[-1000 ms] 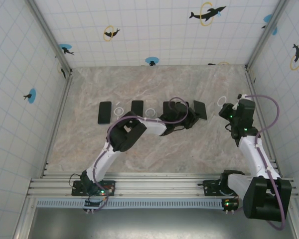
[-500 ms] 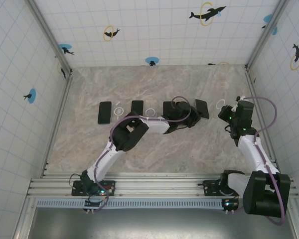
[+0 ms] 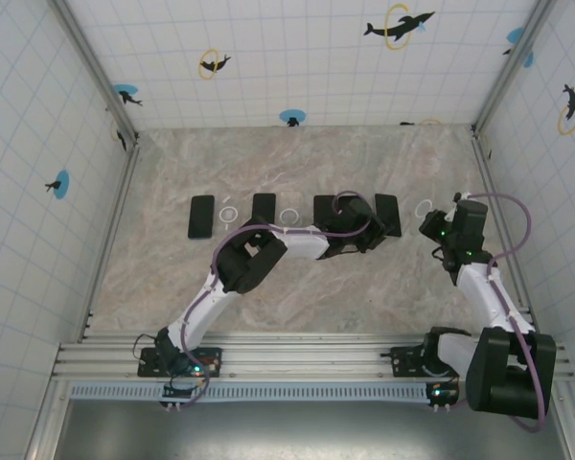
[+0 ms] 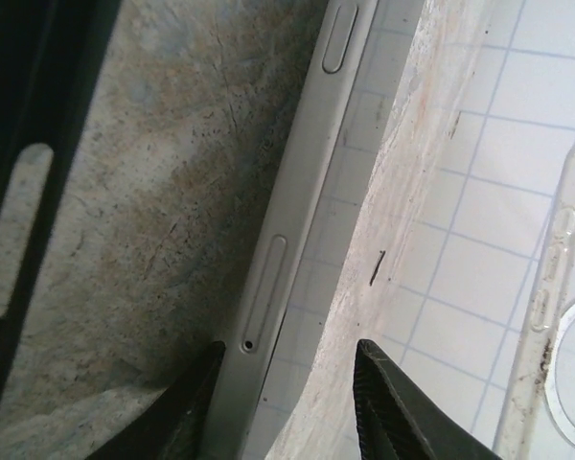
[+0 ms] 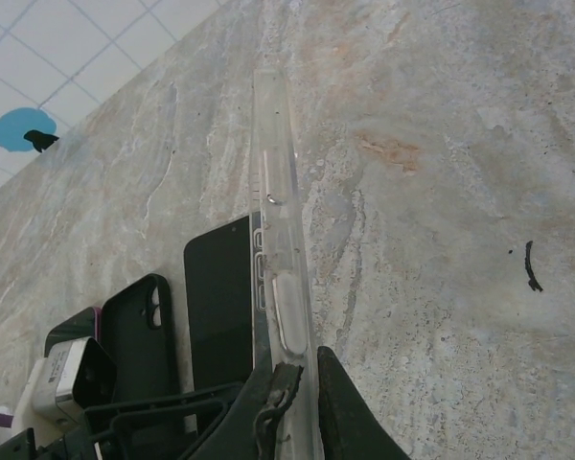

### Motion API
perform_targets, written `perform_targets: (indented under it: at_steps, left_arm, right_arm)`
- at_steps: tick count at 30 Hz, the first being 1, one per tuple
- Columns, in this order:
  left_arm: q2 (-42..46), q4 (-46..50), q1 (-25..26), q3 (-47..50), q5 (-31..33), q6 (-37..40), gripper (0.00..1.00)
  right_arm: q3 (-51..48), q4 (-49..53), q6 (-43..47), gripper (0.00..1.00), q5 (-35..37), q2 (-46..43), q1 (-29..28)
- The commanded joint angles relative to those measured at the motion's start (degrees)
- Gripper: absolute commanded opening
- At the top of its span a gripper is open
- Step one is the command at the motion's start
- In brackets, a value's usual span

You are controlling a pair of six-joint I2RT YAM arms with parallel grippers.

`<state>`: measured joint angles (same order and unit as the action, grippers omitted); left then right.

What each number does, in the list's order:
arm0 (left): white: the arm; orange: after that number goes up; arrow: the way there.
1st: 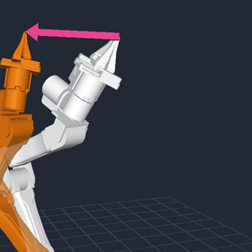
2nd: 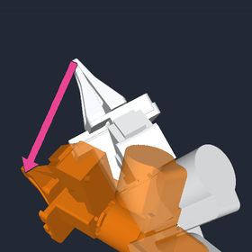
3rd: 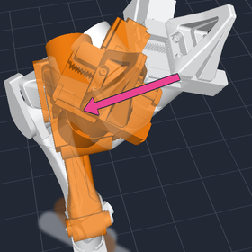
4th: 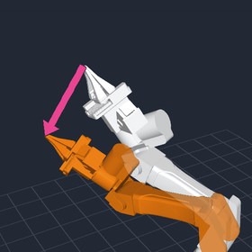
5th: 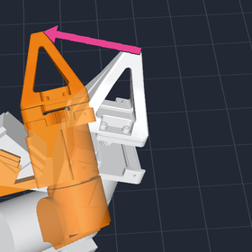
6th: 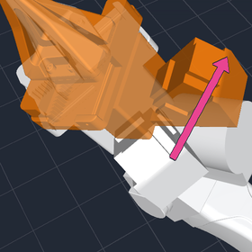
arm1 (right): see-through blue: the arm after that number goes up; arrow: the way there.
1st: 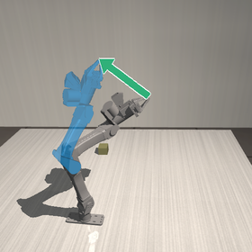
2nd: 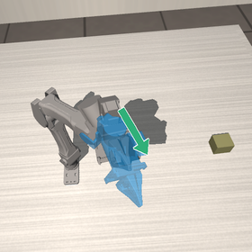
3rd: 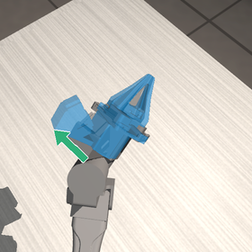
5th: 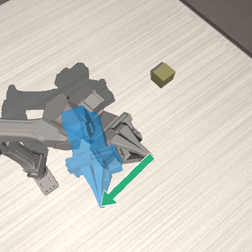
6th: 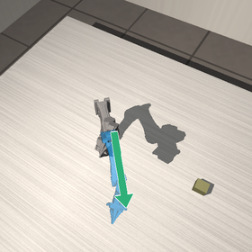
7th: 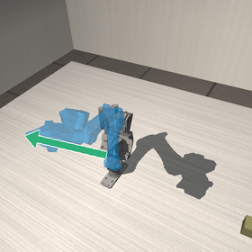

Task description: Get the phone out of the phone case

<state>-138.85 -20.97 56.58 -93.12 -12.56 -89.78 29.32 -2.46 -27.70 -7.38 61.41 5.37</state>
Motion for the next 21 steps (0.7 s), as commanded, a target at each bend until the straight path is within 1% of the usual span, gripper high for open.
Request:
perform_targets:
  at_steps: [1,5,7,9,13,17,21]
  left_arm:
    - [3.0,5.0,0.4,-1.3,0.7,2.3,0.39]
    - [3.6,6.8,0.7,-0.7,1.2,3.3,0.43]
    - [6.0,7.1,0.8,0.4,1.3,3.3,0.44]
    - [6.3,7.1,0.9,1.1,1.2,3.2,0.46]
    - [6.7,7.7,1.1,1.5,1.1,3.5,0.48]
    - [8.1,7.5,1.3,3.9,1.8,3.6,0.49]
    - [9.0,7.2,1.3,5.7,2.0,3.4,0.49]
  right_arm:
    - [-1.3,-4.1,0.4,0.03,-0.8,1.1,0.6]
    - [-1.6,-5.5,1.5,0.03,-2.5,2.6,0.7]
    - [-1.6,-6.5,2.4,0.03,-3.6,3.5,0.8]
    - [-2.0,-7.7,2.9,0.03,-3.7,4.2,0.9]
    - [-3.5,-11.7,2.7,0.03,-4.6,5.3,1.7]
    - [-4.2,-14.0,3.5,0.04,-5.6,6.9,2.4]
    - [-6.1,-19.4,3.9,0.04,-8.3,8.7,4.1]
